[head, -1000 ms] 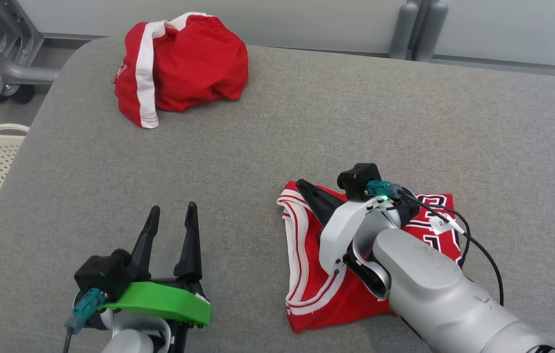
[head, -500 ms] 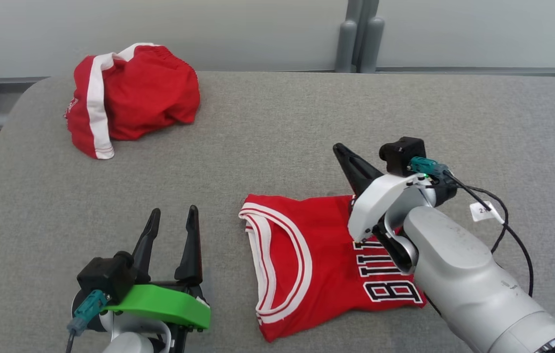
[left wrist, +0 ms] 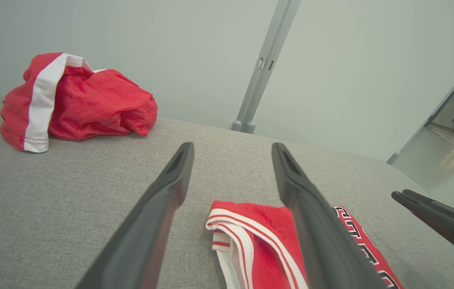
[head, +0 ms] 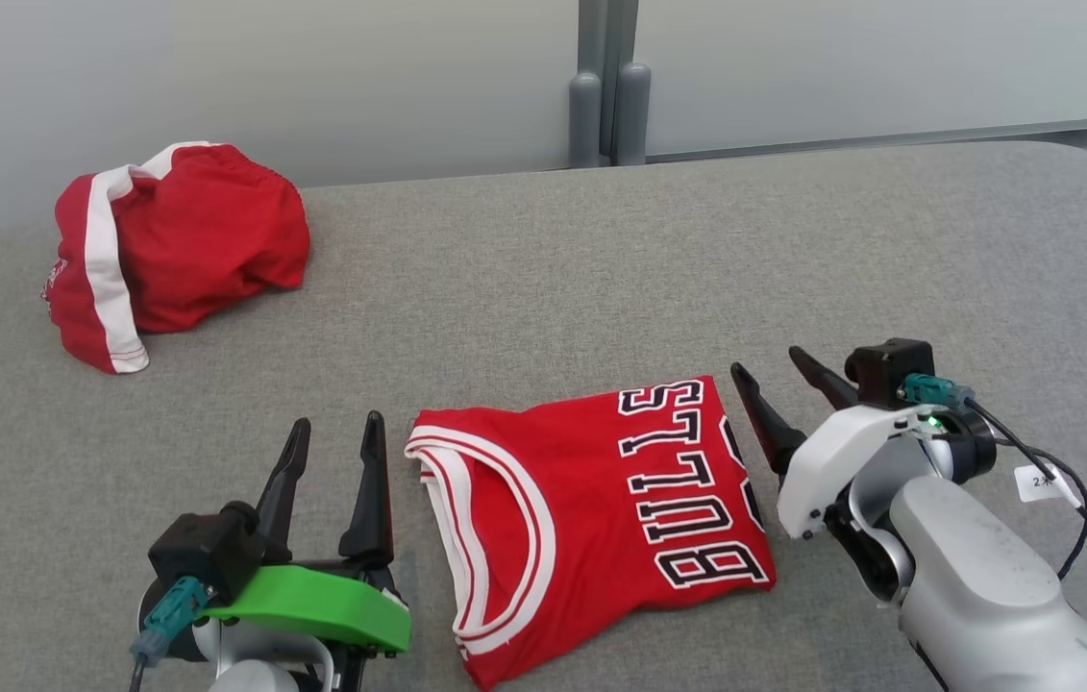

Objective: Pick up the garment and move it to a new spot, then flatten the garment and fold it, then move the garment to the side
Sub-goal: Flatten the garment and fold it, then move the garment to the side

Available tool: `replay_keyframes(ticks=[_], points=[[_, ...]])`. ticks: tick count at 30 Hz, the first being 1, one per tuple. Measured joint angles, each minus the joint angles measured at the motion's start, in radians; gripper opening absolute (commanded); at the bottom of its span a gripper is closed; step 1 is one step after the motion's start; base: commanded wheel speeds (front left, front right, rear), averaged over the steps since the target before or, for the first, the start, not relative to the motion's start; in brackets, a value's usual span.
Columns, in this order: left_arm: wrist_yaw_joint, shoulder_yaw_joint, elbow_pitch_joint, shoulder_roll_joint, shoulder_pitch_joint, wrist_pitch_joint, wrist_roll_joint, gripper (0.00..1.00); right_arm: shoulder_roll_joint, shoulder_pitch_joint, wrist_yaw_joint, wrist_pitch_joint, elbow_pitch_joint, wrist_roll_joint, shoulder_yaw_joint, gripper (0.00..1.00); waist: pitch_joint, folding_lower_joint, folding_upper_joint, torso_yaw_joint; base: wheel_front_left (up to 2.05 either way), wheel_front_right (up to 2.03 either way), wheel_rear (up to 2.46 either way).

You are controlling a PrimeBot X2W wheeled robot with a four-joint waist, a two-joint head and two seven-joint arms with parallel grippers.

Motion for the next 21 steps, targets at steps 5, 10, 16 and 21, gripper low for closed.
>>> replay_keyframes(ticks=[5, 10, 16, 21], points=[[0.000, -0.002, -0.001, 0.002, 0.002, 0.000, -0.003, 1.00, -0.029, 0.081, 0.000, 0.129, -0.102, 0.037, -0.003, 1.00, -0.008, 0.0000, 0.0000, -0.006, 0.00, 0.00, 0.00], [0.000, -0.004, -0.003, 0.003, 0.002, 0.003, -0.003, 1.00, -0.077, 0.123, 0.000, 0.235, -0.189, 0.062, -0.003, 1.00, -0.004, 0.0000, 0.0000, 0.007, 0.00, 0.00, 0.00], [0.001, -0.005, -0.007, 0.003, 0.001, 0.003, -0.003, 1.00, -0.138, 0.174, 0.000, 0.384, -0.283, 0.133, -0.019, 1.00, 0.009, 0.0000, 0.0000, 0.045, 0.00, 0.00, 0.00], [0.002, -0.002, -0.011, 0.003, -0.003, 0.002, -0.002, 1.00, -0.156, 0.192, 0.000, 0.453, -0.307, 0.187, -0.051, 1.00, 0.025, 0.0000, 0.0000, 0.087, 0.00, 0.00, 0.00]])
